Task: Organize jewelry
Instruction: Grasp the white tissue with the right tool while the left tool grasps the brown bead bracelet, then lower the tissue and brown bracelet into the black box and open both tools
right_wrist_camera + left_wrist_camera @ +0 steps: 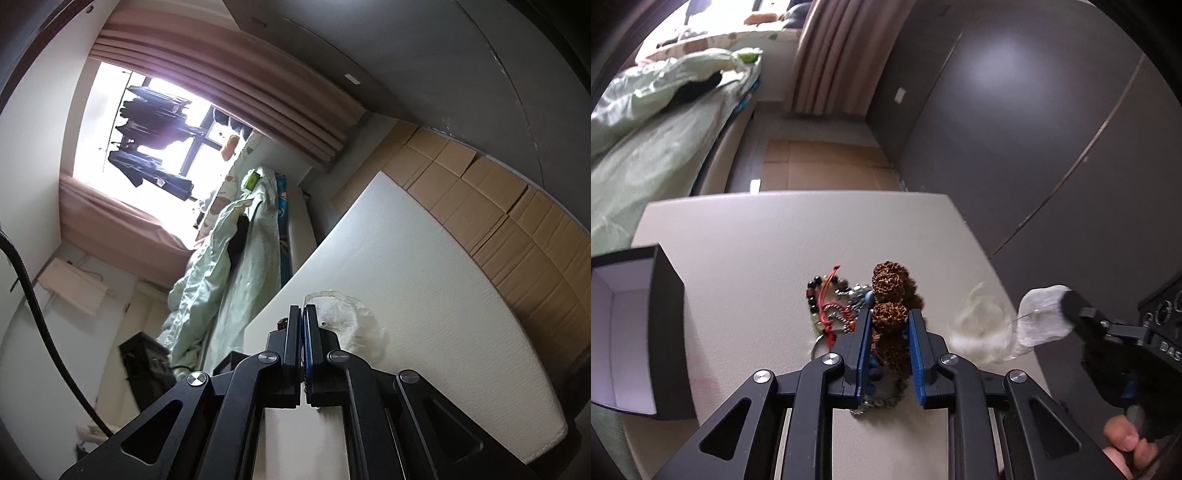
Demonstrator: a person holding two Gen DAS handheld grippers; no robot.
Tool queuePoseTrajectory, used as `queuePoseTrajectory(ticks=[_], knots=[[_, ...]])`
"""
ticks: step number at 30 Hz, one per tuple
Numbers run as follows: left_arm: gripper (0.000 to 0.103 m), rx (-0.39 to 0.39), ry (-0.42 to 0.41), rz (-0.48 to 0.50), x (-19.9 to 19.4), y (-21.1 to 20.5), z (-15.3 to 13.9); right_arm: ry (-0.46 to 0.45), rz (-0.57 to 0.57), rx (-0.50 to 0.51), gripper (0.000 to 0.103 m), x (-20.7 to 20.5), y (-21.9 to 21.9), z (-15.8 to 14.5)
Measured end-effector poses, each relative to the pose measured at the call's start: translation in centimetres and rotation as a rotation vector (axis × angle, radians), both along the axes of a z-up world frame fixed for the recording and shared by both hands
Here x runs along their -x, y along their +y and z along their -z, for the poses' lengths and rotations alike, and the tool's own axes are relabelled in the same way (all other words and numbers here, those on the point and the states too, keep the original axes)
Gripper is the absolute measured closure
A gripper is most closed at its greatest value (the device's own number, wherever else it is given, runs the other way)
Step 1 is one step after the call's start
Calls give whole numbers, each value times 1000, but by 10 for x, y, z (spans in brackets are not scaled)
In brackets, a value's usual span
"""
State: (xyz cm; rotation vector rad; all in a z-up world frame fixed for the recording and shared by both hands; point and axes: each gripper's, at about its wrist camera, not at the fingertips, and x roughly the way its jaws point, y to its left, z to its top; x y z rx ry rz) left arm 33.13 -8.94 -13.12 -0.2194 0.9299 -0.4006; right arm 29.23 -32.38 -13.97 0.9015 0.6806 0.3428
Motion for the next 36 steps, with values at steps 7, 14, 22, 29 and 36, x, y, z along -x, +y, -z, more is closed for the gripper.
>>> queuePoseTrajectory(ticks=[7,14,22,29,36], knots=[[83,39,-55,14,12,10,-33,-27,-12,-2,100,3,14,-8],[83,44,-137,3,28,32,-81,-70,-51,-11,100,4,37,-15],[83,18,-183,-68,39,80,-102,-121,-129,-25,100,0,80,-27],[83,5,-178,-136,44,123,-99,-131,-181,-22,100,-4,115,-34],[83,8,-139,-182,36,159,-79,-128,-226,-5,100,-11,144,-38]])
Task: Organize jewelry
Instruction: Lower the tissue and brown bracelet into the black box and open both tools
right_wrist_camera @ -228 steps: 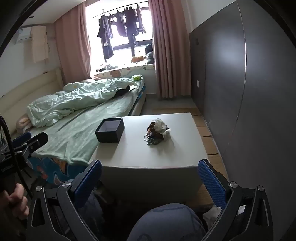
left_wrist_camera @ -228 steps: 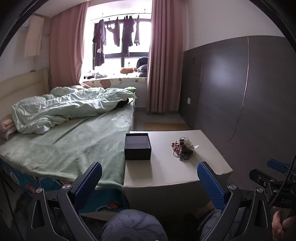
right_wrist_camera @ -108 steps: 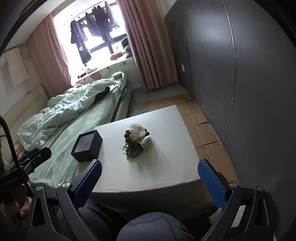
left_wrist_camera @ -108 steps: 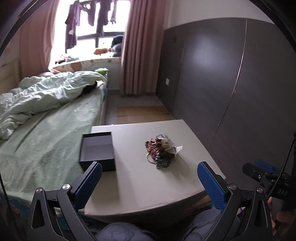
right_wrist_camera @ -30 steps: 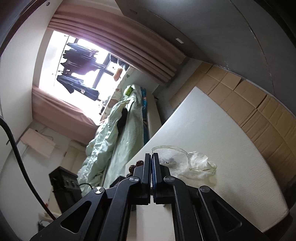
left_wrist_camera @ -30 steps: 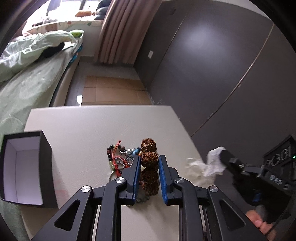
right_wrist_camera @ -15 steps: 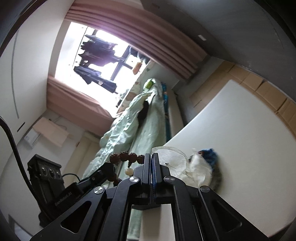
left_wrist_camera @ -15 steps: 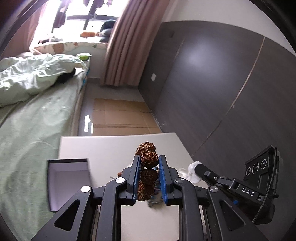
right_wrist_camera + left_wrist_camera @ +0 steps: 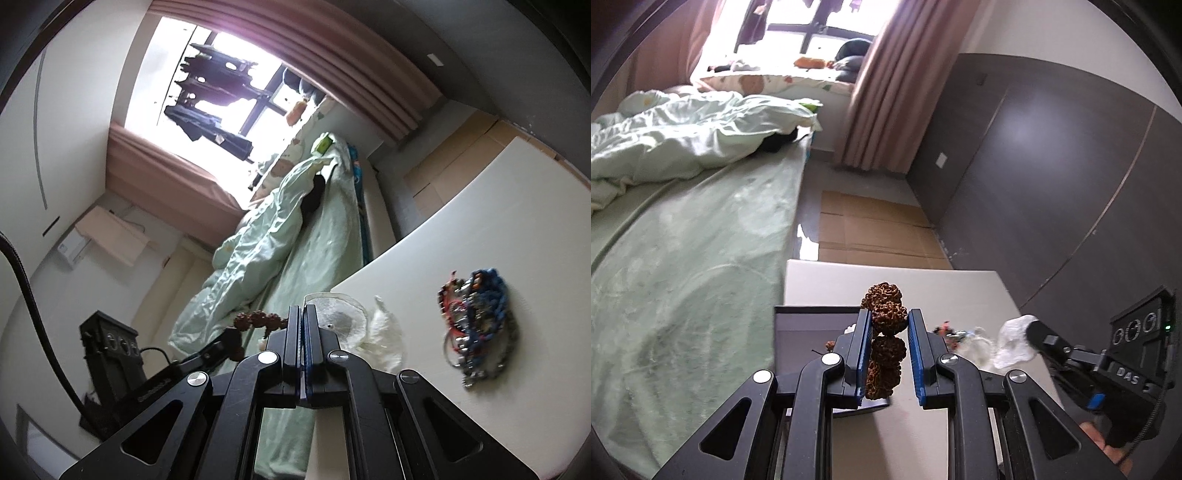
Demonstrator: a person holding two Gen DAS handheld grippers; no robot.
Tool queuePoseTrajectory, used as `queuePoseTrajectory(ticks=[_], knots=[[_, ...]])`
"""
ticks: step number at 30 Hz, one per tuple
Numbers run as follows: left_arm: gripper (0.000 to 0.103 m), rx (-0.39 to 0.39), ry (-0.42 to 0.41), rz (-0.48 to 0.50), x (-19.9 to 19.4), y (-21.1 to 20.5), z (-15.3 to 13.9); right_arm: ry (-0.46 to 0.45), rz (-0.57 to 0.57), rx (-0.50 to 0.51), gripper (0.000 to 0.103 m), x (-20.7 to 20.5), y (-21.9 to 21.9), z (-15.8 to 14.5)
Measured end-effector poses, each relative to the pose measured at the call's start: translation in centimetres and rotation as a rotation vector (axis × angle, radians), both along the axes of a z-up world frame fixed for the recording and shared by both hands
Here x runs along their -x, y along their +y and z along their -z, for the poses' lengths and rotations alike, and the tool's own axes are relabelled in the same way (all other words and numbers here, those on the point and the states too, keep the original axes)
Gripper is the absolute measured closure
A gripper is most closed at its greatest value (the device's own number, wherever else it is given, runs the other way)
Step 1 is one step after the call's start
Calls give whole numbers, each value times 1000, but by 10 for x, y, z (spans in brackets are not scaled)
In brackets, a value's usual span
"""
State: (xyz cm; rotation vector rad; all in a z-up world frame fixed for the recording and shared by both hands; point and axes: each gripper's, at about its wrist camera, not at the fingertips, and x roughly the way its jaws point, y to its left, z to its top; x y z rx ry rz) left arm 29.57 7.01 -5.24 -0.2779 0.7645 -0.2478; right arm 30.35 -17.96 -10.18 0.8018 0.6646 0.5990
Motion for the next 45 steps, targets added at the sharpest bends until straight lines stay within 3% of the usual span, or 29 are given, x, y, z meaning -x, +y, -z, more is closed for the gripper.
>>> queuePoseTrajectory(ticks=[4,8,9,13,29,30,32,33,34,45], knots=[[82,19,38,1,-8,9,20,-2,-29,29,100,-4,18,-1],[80,-32,101,-33,-17,15,41,-3,-80,29,100,-10,32,0],[76,-28,111,-43,-18,19,44,2,-99,17,100,-12,36,2],[35,-19,81,-87,-10,33,41,14,-134,37,100,-19,50,6],[34,-69,45,-186,15,66,18,14,-257,74,100,-47,111,5],[31,-73,45,-191,16,66,17,36,-248,105,98,-50,114,7],[22,-74,38,-194,18,66,15,87,-239,147,72,-54,117,14],[17,-75,33,-196,19,65,13,117,-224,164,40,-54,115,17],[15,-76,27,-196,19,63,12,126,-196,169,29,-53,109,19],[14,-62,27,-126,14,21,10,170,-55,144,21,-36,23,13]])
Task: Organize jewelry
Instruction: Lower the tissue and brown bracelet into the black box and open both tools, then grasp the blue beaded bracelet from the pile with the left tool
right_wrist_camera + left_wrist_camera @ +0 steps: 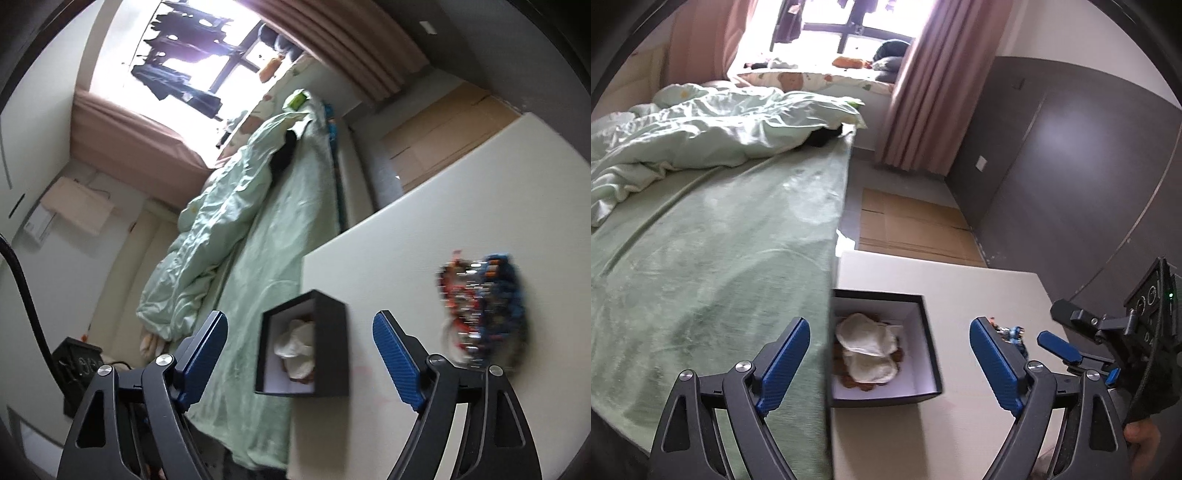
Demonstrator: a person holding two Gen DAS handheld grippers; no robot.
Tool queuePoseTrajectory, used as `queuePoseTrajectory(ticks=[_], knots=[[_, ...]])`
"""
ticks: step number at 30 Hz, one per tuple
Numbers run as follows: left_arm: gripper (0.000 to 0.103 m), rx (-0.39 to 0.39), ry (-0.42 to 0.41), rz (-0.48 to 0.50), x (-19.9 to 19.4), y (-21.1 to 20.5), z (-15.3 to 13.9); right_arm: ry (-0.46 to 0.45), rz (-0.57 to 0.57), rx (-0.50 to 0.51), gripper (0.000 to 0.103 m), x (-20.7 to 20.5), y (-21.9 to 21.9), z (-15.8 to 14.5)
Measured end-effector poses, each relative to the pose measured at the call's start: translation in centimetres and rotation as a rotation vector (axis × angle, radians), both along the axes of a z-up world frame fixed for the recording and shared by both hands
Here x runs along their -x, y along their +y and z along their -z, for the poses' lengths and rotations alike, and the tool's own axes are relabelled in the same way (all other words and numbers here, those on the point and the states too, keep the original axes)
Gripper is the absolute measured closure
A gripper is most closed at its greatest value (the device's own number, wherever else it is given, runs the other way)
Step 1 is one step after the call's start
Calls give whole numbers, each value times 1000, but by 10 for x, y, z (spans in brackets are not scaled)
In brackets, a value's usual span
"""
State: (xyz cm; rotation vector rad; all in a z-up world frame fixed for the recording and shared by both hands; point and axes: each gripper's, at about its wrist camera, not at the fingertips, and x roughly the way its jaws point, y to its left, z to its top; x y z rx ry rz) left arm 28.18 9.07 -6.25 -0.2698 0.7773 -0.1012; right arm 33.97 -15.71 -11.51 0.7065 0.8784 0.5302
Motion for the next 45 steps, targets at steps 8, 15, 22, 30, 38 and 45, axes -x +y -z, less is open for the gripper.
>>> queuePoseTrajectory(ticks=[8,15,22,30,38,45], knots=[[14,20,14,33,-9,-32,2,28,18,55,21,8,-26,2],[14,10,50,81,-24,-72,13,103,117,100,12,8,-59,12],[14,-2,93,157,-47,-109,32,174,172,79,12,5,-96,29],[33,-9,156,281,-74,-158,55,243,261,26,12,5,-137,48],[55,5,243,331,-89,-185,95,264,284,23,12,6,-152,57],[94,-32,293,345,-93,-195,109,286,270,26,12,-1,-155,67]])
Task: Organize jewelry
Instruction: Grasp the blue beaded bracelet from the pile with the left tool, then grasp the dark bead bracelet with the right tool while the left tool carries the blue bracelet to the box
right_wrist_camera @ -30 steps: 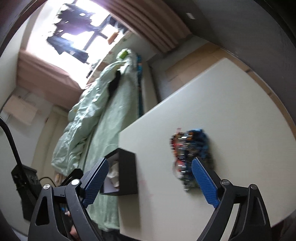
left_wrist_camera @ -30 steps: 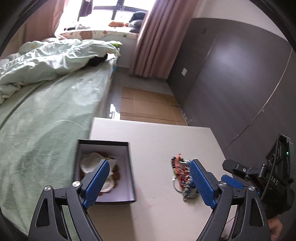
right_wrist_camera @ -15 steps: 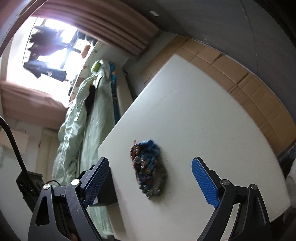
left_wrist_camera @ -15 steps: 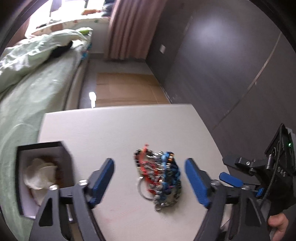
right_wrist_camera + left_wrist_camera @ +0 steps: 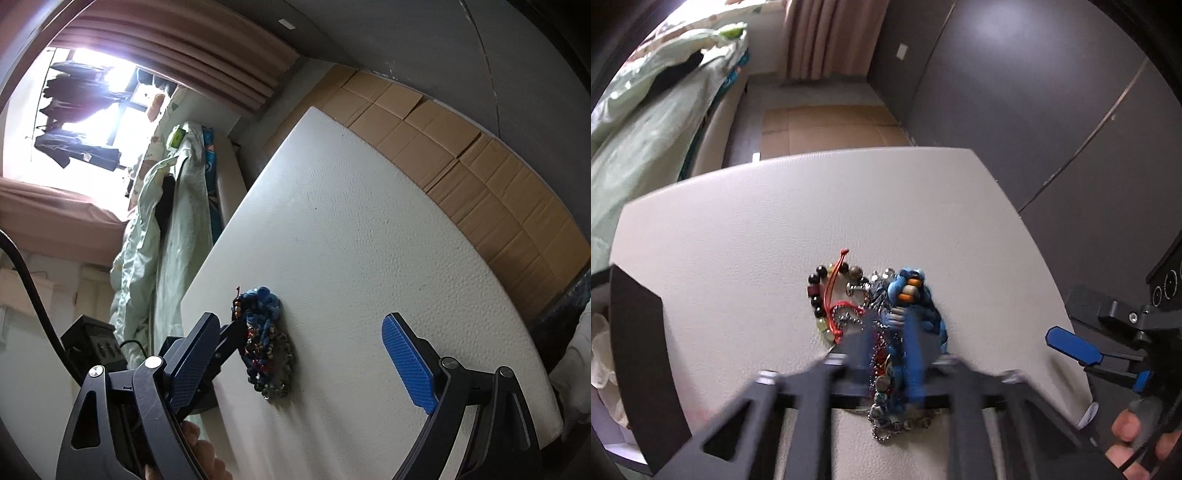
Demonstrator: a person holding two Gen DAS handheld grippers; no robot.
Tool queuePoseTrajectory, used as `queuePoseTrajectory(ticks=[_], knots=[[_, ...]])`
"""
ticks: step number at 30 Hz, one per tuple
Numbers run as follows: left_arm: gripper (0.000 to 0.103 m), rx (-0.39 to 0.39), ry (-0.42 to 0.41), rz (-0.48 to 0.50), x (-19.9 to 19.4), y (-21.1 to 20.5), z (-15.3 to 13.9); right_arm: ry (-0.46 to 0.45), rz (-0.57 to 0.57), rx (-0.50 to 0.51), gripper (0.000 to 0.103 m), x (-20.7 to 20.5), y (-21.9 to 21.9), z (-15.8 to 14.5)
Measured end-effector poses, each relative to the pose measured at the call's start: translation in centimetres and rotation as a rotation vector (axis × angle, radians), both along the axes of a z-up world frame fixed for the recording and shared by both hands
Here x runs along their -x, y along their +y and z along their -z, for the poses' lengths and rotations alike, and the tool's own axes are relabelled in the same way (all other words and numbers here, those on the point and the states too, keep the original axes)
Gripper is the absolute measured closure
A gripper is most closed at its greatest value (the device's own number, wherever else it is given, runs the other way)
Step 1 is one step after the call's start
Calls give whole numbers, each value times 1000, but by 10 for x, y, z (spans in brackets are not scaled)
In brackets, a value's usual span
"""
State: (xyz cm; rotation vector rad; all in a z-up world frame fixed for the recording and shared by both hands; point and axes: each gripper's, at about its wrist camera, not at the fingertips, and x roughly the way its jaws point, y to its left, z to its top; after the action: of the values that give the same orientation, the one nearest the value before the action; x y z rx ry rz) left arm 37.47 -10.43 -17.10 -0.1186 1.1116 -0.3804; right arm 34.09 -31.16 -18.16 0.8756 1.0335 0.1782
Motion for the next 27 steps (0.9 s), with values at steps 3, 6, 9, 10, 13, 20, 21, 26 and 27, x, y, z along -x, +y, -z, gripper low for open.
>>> queuePoseTrajectory(ticks=[3,6,9,10,13,20,21,26,27], knots=[[94,22,-40,-15,6,7,-12,-4,-16,9,13,-1,3,0],[94,74,-66,-28,13,15,-27,-2,-37,19,16,-3,8,2],[95,104,-86,-57,20,27,-39,0,-73,25,24,-5,17,5],[95,112,-91,-63,22,30,-42,-2,-89,32,29,-6,21,5],[95,134,-111,-85,29,43,-54,-17,-122,76,44,-6,31,1],[94,143,-145,-120,36,61,-72,-23,-211,243,63,-9,62,-5],[94,144,-147,-125,39,63,-73,-15,-220,268,66,-11,66,-4],[95,160,-151,-146,48,74,-78,8,-247,388,68,-16,80,-1],[95,163,-151,-148,49,75,-78,7,-257,411,68,-17,85,-1]])
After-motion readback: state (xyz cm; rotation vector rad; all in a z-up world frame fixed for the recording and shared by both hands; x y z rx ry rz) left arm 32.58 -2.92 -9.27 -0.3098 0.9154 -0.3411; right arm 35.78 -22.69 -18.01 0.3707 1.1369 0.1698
